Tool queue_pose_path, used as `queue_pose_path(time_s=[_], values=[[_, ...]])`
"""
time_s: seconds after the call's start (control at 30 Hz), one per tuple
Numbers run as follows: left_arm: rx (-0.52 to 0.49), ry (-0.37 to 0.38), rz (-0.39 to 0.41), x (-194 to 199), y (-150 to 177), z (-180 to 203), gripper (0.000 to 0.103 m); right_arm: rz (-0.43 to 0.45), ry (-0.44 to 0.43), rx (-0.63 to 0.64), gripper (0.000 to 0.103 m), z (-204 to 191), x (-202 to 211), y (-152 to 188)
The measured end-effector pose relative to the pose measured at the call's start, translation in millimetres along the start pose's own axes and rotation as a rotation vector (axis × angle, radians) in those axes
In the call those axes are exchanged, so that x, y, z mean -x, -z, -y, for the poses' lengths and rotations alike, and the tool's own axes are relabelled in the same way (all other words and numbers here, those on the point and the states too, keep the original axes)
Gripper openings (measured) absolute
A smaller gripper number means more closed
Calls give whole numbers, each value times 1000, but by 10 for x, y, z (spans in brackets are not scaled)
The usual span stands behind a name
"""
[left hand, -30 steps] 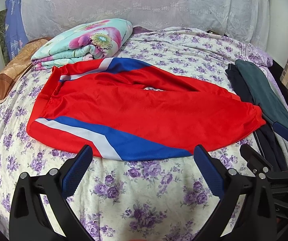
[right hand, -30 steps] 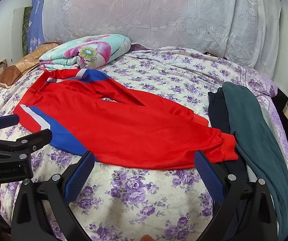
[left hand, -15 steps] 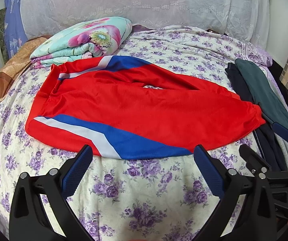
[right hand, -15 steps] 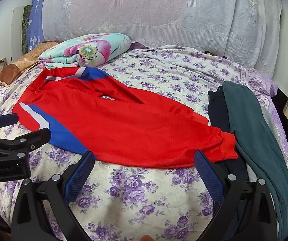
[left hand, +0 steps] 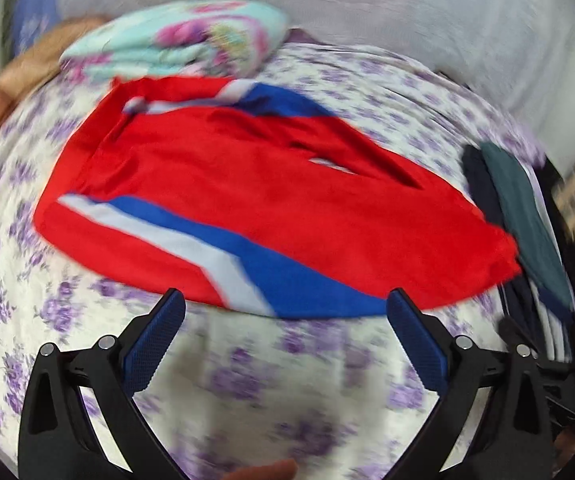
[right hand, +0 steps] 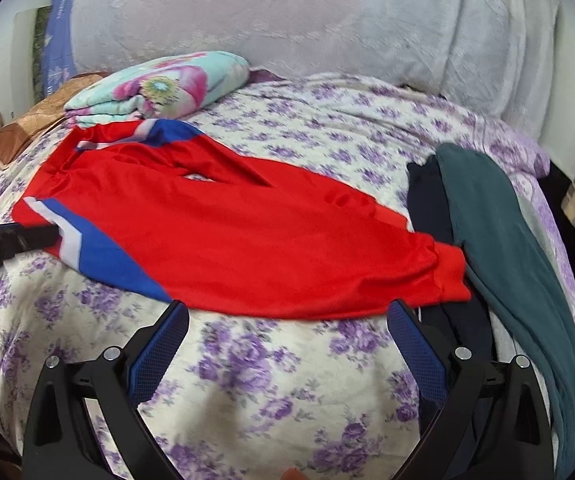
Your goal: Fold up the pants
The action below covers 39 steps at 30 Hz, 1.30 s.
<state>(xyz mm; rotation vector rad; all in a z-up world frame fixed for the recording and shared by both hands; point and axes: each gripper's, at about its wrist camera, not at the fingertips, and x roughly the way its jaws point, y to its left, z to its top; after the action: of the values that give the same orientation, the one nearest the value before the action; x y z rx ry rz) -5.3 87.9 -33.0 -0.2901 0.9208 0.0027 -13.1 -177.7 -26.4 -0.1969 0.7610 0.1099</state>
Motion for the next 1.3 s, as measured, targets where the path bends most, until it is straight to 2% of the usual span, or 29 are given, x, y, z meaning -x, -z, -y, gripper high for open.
queue_pose_path(time_s=[0.07,0.2,0.27,0.33,0.4,0.47,0.5,0.53,0.57,0.6,0.67,0.73,0.87,0.93,0.97,1.03,1.07,1.1,1.13,1.17,1.2,1.27,1.3], values=[[73,-23,-42,-101,-48,-291,98,-10,9,-16,100,63,-21,31],[291,-21,-94,-213,-65,-1026,98,-38,32,-37,100,171,-84,94],[344,-31,-95,-249,-74,-1224,98,-60,43,-48,100,210,-133,118],[350,-43,-104,-328,-129,-1318,92,-89,45,-69,100,268,-196,151],[332,-57,-127,-445,-198,-1324,76,-104,44,-92,100,308,-227,165],[315,-94,-127,-526,-275,-1300,71,-110,45,-112,100,341,-236,171],[308,-112,-119,-554,-329,-1277,56,-112,49,-117,100,357,-230,176],[310,-126,-114,-558,-362,-1260,46,-111,52,-117,100,372,-226,178],[321,-131,-101,-549,-390,-1260,20,-109,57,-115,100,388,-220,175],[344,-128,-76,-502,-425,-1272,13,-107,65,-113,100,427,-220,170],[374,-131,-28,-389,-434,-1293,11,-115,77,-149,100,562,-250,157],[387,-158,3,-313,-410,-1323,11,-134,86,-268,100,831,-341,164],[378,-163,0,-314,-355,-1379,11,-144,99,-450,100,1246,-566,170],[385,-159,-8,-343,-354,-1386,11,-159,31,-539,98,1398,-734,154],[387,-157,-9,-350,-359,-1396,11,-174,10,-556,88,1421,-789,145],[385,-160,-3,-356,-358,-1386,10,-211,-73,-585,74,1430,-998,77],[384,-161,0,-364,-370,-1369,9,-236,-77,-598,68,1423,-1075,59],[383,-161,5,-368,-386,-1359,9,-261,-58,-624,66,1428,-1168,39],[384,-163,10,-375,-404,-1356,8,-250,-38,-635,52,1441,-1200,16],[388,-164,17,-386,-422,-1372,8,-241,-3,-635,24,1448,-1226,-25],[395,-164,19,-392,-431,-1387,8,-230,8,-640,12,1476,-1222,-47],[419,-168,15,-375,-423,-1425,7,-210,-71,-673,9,1522,-1133,-31],[426,-186,20,-297,-394,-1435,7,-181,-110,-671,9,1531,-965,-3]])
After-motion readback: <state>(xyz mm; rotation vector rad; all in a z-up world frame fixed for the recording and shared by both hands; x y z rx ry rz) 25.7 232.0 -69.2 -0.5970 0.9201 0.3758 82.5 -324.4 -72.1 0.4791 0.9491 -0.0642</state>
